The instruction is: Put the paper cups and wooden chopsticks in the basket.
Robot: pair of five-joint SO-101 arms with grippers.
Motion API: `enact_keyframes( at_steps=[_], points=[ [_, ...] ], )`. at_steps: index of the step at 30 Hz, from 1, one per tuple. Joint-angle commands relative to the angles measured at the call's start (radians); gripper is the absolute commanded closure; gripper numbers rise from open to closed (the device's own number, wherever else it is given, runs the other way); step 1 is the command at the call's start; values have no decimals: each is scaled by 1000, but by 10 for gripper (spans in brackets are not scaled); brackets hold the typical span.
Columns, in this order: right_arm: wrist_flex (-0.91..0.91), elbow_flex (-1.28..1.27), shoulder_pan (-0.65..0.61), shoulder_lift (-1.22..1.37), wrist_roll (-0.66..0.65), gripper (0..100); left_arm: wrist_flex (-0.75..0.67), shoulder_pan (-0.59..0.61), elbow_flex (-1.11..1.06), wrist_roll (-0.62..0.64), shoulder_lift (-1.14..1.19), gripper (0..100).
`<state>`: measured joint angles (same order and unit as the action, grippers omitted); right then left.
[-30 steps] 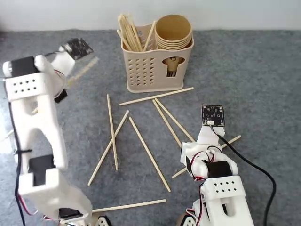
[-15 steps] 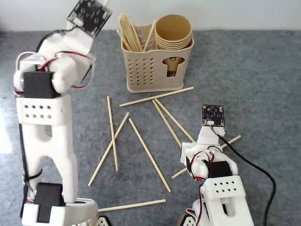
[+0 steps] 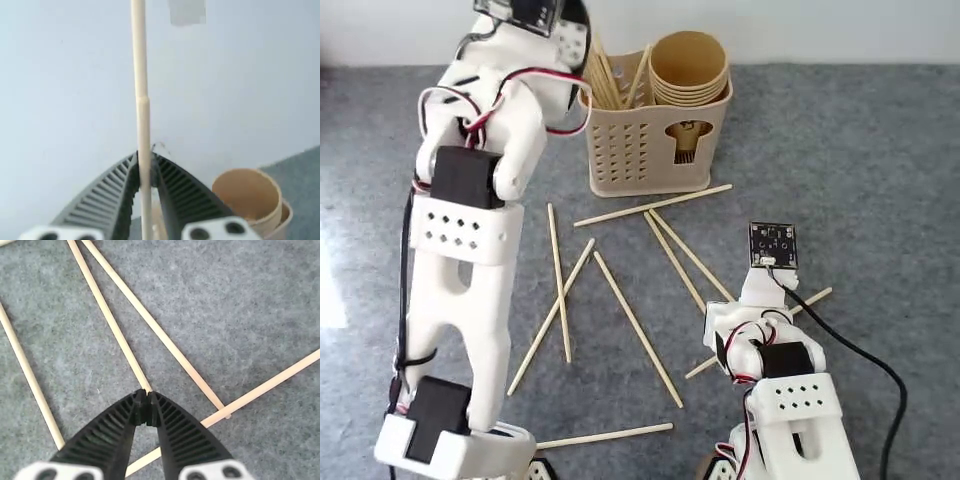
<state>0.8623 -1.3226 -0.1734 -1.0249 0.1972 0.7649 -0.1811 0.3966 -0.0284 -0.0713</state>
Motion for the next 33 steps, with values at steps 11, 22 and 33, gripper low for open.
enact_keyframes(
  at_steps=[11, 22, 33],
  points=[
    [-18, 5, -5, -16, -9, 991, -315, -69, 44, 118, 158, 987],
    [-18, 5, -5, -16, -9, 991, -278, -29, 111, 130, 324, 987],
    [-18, 5, -5, -16, -9, 991, -141, 48, 120, 361, 324, 882]
  ],
)
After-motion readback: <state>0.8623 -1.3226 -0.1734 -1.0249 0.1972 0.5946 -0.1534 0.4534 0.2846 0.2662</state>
